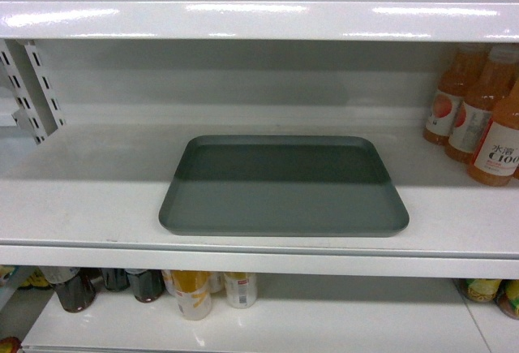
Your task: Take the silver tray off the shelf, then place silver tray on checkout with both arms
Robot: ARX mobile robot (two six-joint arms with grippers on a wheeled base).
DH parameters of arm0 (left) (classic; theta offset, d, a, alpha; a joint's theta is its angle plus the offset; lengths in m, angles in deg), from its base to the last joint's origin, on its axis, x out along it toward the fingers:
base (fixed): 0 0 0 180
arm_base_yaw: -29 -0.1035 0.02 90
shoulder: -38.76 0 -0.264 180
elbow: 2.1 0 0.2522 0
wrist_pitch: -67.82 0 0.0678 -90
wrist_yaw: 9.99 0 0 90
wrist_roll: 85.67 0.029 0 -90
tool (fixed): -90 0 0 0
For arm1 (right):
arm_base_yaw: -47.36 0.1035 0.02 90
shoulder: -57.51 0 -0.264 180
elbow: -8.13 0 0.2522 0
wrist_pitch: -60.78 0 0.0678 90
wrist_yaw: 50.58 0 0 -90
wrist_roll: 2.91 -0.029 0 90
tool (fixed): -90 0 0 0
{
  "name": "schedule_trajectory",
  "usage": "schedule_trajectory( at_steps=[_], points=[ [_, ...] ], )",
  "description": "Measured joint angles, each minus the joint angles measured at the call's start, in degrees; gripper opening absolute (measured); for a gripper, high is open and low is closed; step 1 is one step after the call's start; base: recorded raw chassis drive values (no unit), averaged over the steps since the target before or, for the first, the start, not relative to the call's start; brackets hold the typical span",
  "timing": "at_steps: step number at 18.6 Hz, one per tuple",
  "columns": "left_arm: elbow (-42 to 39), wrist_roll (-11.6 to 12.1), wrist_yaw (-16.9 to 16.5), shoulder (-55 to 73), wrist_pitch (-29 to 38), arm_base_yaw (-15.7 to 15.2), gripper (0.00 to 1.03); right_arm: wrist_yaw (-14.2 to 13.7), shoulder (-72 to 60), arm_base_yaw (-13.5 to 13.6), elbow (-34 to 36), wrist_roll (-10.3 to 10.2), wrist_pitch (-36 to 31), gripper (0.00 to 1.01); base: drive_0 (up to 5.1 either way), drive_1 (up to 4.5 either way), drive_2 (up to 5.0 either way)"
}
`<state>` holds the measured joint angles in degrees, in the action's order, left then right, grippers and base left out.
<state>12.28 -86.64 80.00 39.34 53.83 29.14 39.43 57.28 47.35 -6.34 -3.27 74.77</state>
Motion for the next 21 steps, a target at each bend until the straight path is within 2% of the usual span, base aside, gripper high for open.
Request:
schedule_trajectory(
  at_steps=[1, 2, 3, 4, 5, 7, 9, 12, 13, 17, 21],
  points=[
    [0.02, -0.02, 0.22, 0.04, -0.26, 0.02, 0.98, 0.11, -0.13, -0.09, -0.07, 0.04, 0.59, 0.98, 0.0, 0.00, 0.0],
    [3.96, -1.62, 9.62, 6.71, -10.19, 4.04, 0.98, 6.58, -4.72, -1.46, -2.82, 0.22, 7.93, 0.98, 0.0, 0.00, 0.0],
    [6.80, -2.29, 13.14, 17.94, -8.39, 5.84, 0.98, 10.80, -15.45, -0.28, -4.87, -0.07, 5.16, 0.98, 0.0, 0.00, 0.0],
    [7.56, -2.60, 12.57, 26.73, -3.50, 5.62, 0.98, 12.70, -23.61, 2.62, -5.38, -0.11, -0.68, 0.98, 0.0, 0.00, 0.0],
    [7.65, -2.86, 9.86, 37.90, 3.39, 5.68, 0.98, 13.25, -33.64, 4.37, -5.90, -0.76, -8.20, 0.98, 0.0, 0.00, 0.0],
    [9.66, -3.02, 7.17, 52.85, 13.40, 6.88, 0.98, 12.96, -48.13, 5.79, -7.43, -2.84, -18.78, 0.98, 0.0, 0.00, 0.0],
    [14.53, -2.69, 6.38, 71.45, 26.36, 8.76, 0.98, 11.56, -67.04, 7.28, -11.06, -5.25, -32.85, 0.98, 0.0, 0.00, 0.0],
    [20.65, -3.28, 6.19, 89.02, 35.41, 9.22, 0.98, 10.80, -85.02, 8.35, -16.50, -7.63, -44.78, 0.98, 0.0, 0.00, 0.0],
    [22.62, -3.28, 6.38, 93.29, 36.46, 9.22, 0.98, 10.10, -89.50, 8.28, -18.32, -7.82, -47.19, 0.98, 0.0, 0.00, 0.0],
    [29.66, -3.45, 6.43, 105.31, 38.32, 9.51, 0.98, 8.31, -103.01, 8.26, -25.73, -8.92, -51.25, 0.98, 0.0, 0.00, 0.0],
    [42.05, -3.45, 6.40, 114.33, 34.14, 9.62, 0.98, 7.13, -113.66, 8.24, -36.79, -10.56, -46.38, 0.98, 0.0, 0.00, 0.0]
  ],
)
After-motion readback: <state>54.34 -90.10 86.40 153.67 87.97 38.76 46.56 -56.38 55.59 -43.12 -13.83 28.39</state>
